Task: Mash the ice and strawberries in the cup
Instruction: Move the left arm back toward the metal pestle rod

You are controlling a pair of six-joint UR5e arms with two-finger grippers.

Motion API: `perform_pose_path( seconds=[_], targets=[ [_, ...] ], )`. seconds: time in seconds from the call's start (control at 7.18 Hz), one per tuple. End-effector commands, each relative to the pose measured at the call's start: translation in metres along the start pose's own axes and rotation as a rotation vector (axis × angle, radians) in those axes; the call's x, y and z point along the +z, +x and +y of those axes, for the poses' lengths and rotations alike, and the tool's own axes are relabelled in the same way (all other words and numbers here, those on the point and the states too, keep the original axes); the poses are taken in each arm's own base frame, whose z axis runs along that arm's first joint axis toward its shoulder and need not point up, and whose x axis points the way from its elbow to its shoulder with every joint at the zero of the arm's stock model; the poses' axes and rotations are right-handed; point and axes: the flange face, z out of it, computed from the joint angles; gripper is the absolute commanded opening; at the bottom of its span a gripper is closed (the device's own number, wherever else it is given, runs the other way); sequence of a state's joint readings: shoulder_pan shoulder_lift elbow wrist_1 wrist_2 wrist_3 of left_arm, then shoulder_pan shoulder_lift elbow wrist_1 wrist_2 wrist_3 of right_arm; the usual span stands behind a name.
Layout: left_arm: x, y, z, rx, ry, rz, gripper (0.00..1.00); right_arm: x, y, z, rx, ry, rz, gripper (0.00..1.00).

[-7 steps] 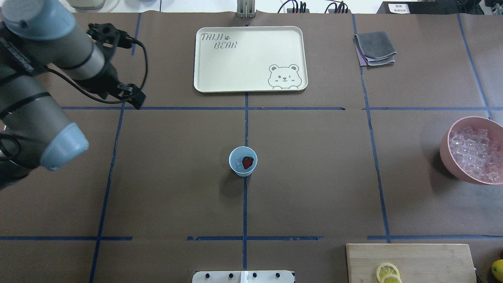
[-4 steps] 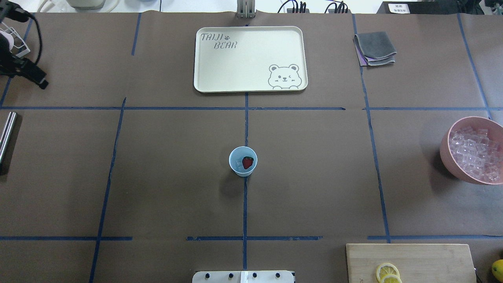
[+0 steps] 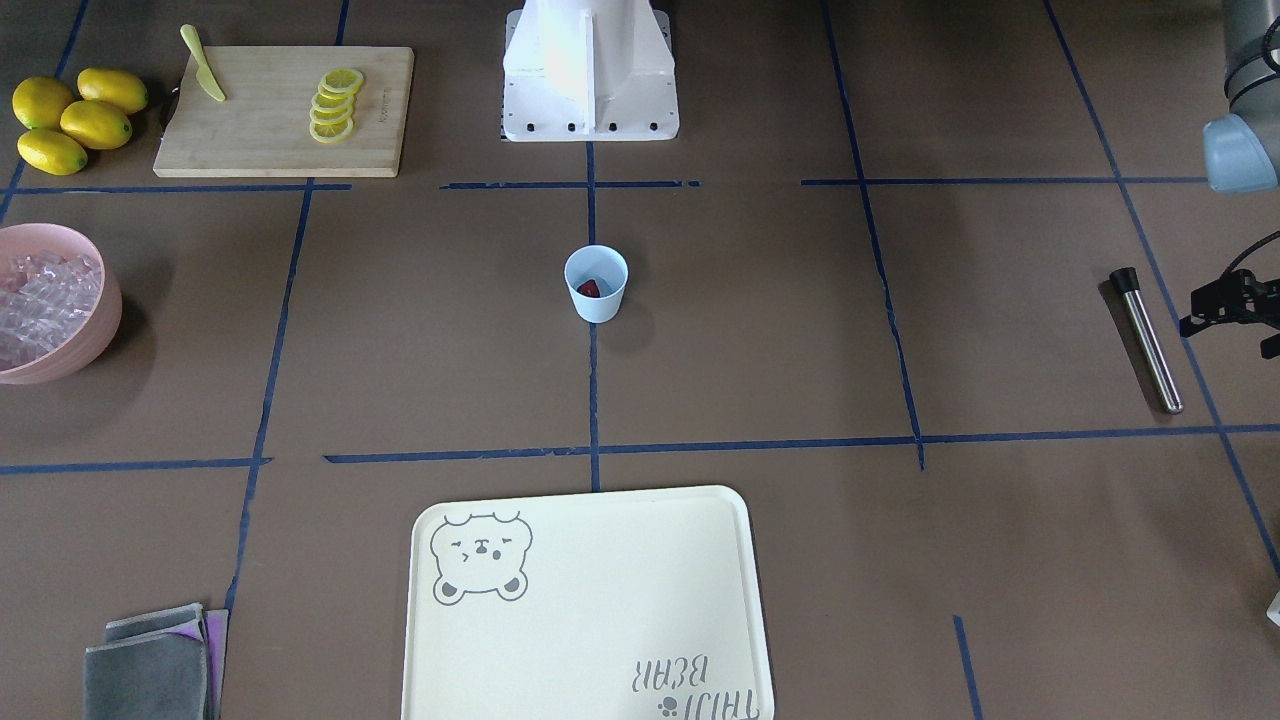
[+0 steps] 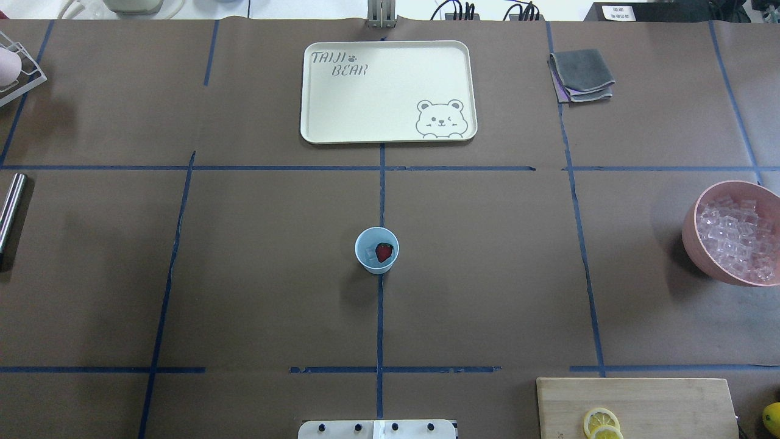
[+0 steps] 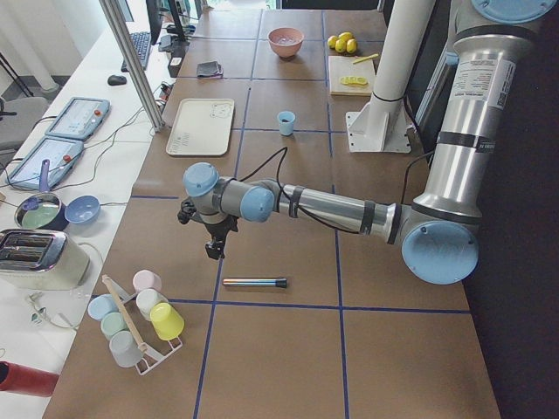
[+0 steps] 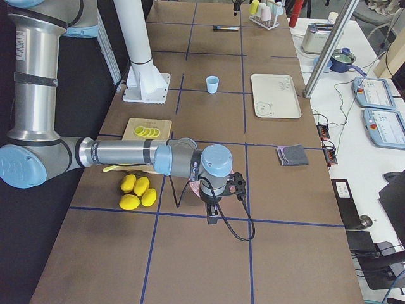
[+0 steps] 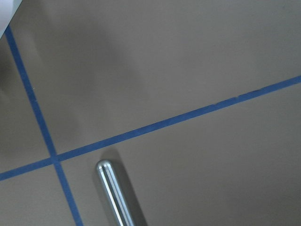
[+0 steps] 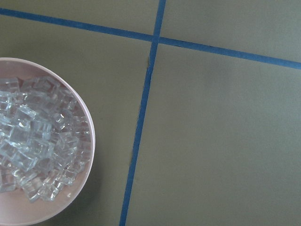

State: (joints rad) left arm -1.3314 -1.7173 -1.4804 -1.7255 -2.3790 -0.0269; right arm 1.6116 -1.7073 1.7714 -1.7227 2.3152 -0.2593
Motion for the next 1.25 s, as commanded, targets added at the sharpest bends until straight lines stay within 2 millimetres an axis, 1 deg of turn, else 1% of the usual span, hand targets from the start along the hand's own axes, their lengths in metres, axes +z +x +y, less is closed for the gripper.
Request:
perform_pose_path(
  seconds=[0.0,0.14,0.28,0.42,0.56,0.84,1.11],
  targets=[
    [0.037,-0.038,0.016,-0.061,0.058,0.006,1.00,0.000,-0.001,0.000,-0.002,0.001,-0.001,1.00],
    [0.049,-0.050,0.022,-0.106,0.108,0.007,1.00,-0.001,-0.001,0.000,-0.002,0.003,0.000,1.00],
    [0.056,-0.056,0.023,-0.135,0.152,-0.015,1.00,-0.001,-0.001,0.000,-0.001,0.002,-0.001,1.00],
    [0.066,-0.048,0.021,-0.144,0.164,-0.044,1.00,0.000,-0.001,0.000,-0.002,0.001,-0.001,1.00],
    [0.081,-0.042,0.025,-0.143,0.146,-0.064,1.00,-0.001,-0.001,0.000,-0.001,0.002,-0.001,1.00],
    [0.092,-0.036,0.031,-0.145,0.150,-0.067,1.00,0.000,0.000,0.000,0.000,0.001,-0.001,1.00],
    [0.119,-0.018,0.050,-0.155,0.145,-0.043,1.00,0.001,0.000,0.000,0.001,-0.002,-0.002,1.00]
  ],
)
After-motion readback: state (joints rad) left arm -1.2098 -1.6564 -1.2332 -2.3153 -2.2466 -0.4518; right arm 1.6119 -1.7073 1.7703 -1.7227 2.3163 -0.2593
